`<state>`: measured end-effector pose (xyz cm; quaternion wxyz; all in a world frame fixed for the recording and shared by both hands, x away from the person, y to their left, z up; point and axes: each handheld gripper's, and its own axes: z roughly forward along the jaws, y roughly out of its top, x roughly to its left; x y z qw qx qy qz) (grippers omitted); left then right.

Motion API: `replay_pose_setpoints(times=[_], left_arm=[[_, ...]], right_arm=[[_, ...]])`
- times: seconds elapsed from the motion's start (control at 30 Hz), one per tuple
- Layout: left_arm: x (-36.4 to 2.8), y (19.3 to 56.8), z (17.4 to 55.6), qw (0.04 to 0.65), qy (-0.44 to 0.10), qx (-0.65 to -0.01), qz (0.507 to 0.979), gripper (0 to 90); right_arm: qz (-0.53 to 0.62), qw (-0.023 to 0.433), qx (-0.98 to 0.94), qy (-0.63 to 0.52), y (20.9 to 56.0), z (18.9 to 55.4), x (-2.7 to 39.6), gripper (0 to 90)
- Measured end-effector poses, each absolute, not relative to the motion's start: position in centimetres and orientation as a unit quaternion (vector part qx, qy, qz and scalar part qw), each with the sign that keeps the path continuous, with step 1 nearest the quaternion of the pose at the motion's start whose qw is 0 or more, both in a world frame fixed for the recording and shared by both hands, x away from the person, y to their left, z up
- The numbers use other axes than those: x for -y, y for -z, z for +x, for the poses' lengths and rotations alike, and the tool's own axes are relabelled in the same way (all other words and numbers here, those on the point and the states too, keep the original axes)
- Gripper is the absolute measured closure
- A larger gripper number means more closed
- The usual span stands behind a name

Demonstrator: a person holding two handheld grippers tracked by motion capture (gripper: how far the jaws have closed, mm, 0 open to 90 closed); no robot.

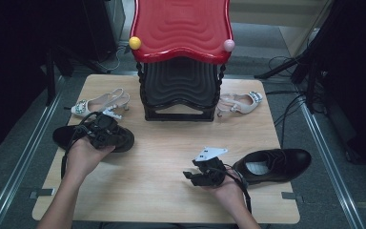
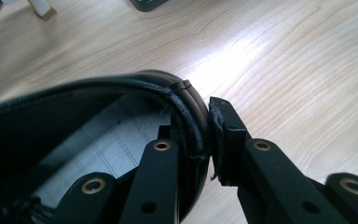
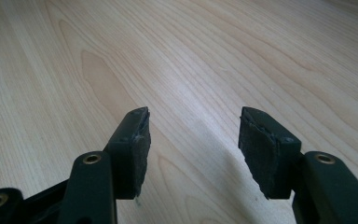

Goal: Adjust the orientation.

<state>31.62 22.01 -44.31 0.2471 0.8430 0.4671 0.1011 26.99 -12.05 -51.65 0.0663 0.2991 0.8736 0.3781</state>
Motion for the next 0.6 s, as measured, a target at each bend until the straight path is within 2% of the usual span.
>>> replay_pose_setpoints(times=[0.1, 0.23, 0.5, 0.6], left_arm=[[-20.9, 43.8, 30.8, 0.246, -0.1, -0.467, 0.844, 82.2], [-19.2, 43.4, 29.9, 0.264, -0.071, -0.456, 0.847, 81.3], [-14.2, 42.5, 27.5, 0.264, -0.09, -0.407, 0.87, 80.9], [-12.5, 42.3, 27.0, 0.267, -0.081, -0.386, 0.879, 81.0]], right_arm=[[0.299, 0.065, -0.872, -0.382, 51.5, 27.2, 12.1, 44.4], [0.305, 0.065, -0.865, -0.394, 51.2, 27.3, 12.3, 44.5], [0.31, 0.071, -0.858, -0.404, 50.6, 27.7, 13.3, 44.5], [0.315, 0.073, -0.854, -0.408, 50.5, 27.9, 13.6, 44.6]])
